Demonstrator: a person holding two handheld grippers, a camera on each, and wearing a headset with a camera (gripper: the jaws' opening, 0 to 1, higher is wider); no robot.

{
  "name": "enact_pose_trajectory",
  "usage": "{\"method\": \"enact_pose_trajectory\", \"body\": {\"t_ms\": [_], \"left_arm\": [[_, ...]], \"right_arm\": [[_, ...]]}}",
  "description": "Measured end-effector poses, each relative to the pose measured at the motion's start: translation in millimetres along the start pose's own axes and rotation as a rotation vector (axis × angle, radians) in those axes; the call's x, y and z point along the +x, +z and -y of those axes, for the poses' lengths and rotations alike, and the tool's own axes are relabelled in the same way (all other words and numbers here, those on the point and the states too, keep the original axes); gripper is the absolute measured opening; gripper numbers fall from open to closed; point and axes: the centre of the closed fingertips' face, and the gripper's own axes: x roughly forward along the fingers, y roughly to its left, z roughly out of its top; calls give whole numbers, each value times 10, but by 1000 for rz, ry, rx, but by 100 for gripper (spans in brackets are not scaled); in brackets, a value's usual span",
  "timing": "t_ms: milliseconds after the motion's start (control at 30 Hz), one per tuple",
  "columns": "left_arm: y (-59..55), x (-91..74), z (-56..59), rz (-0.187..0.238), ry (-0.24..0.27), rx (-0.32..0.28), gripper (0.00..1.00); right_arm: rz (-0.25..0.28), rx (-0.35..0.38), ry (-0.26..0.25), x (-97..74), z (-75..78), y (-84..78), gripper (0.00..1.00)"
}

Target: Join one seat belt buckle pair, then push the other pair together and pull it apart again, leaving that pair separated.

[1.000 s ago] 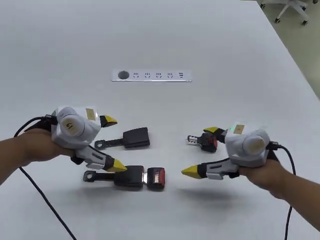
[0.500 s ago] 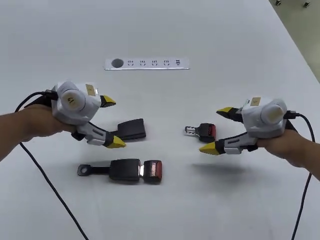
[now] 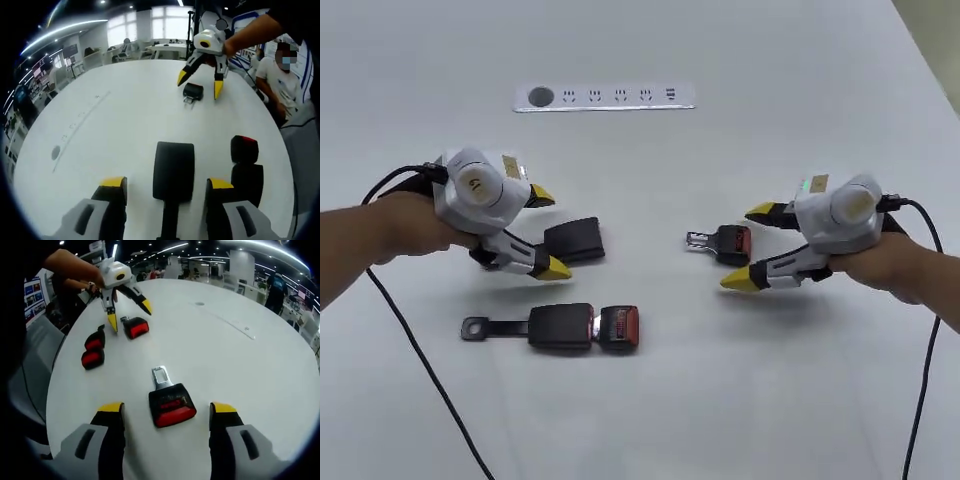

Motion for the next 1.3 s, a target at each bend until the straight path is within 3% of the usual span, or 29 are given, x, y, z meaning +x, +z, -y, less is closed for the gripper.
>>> {"method": "enact_pose_trajectory", "body": {"t_ms": [100,233,300,400,533,600,633,667,867,1133,1300], "left_arm": [[34,5,50,4,-20,3,56],[-57,68,45,-33,-28,35,55],[-3,73,81,-4,-40,53,55],[8,71,146,-5,-58,65,52],[49,59,256,-9,-95,105,45],[66,52,283,-3,-103,109,34],[56,68,277,-14,-108,97,34],[73,87,297,-10,-120,138,34],[83,142,275,-58,-172,200,34],[86,132,235,-72,-183,203,34],[73,125,187,-74,-180,191,34]], "right_arm": [[-17,-17,19,30,-12,-35,61],[4,-43,39,36,13,-31,57],[-4,-48,34,31,27,-37,52],[-7,-78,33,18,38,-59,48],[-8,-101,25,-7,67,-62,35],[-10,-100,32,-21,49,-50,35],[-14,-106,38,-40,39,-52,35],[-18,-110,43,-39,39,-51,34],[-84,-162,84,-32,35,-81,34],[-100,-150,107,-10,49,-82,34],[-91,-167,122,45,-29,0,34]]}}
